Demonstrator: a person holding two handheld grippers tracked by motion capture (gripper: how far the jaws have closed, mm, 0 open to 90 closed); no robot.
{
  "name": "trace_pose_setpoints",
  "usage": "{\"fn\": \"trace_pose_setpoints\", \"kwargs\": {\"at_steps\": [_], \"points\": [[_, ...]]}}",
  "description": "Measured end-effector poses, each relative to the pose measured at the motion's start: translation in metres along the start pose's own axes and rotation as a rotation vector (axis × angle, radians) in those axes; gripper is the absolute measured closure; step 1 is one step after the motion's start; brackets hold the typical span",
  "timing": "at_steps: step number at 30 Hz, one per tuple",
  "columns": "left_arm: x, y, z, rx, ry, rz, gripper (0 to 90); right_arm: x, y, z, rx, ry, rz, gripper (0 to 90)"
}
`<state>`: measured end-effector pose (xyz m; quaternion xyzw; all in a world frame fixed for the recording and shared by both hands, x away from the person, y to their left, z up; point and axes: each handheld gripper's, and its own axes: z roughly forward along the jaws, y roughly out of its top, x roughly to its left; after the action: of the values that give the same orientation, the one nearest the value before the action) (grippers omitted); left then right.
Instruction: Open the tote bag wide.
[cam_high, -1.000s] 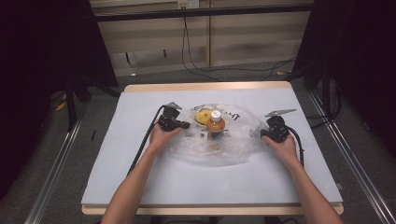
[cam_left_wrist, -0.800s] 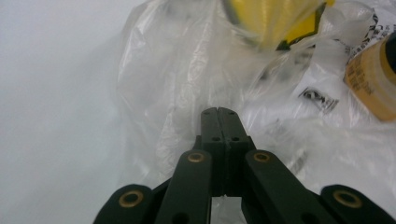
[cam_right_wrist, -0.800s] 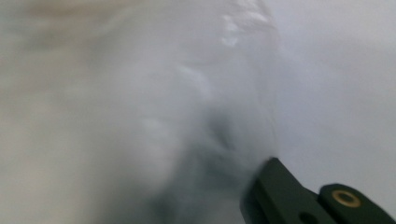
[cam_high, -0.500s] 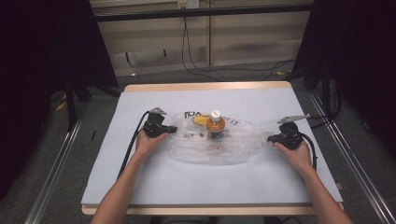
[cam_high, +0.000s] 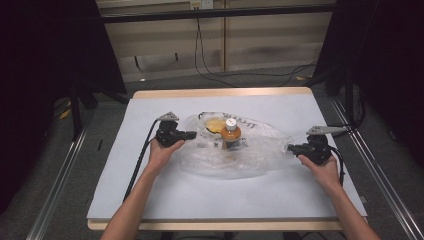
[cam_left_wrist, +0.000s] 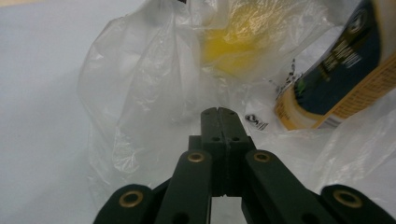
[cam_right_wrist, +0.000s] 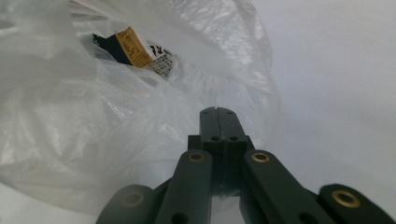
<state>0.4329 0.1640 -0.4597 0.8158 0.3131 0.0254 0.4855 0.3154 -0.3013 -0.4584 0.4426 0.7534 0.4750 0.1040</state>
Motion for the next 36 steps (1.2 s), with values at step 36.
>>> {"fn": "trace_pose_setpoints", "kwargs": {"at_steps": [36], "points": [[-0.044,0.012,-0.027,-0.071,-0.054,0.116,90.0,0.029,0.04,-0.056,-0.282,-0.01,-0.046,90.0]]}}
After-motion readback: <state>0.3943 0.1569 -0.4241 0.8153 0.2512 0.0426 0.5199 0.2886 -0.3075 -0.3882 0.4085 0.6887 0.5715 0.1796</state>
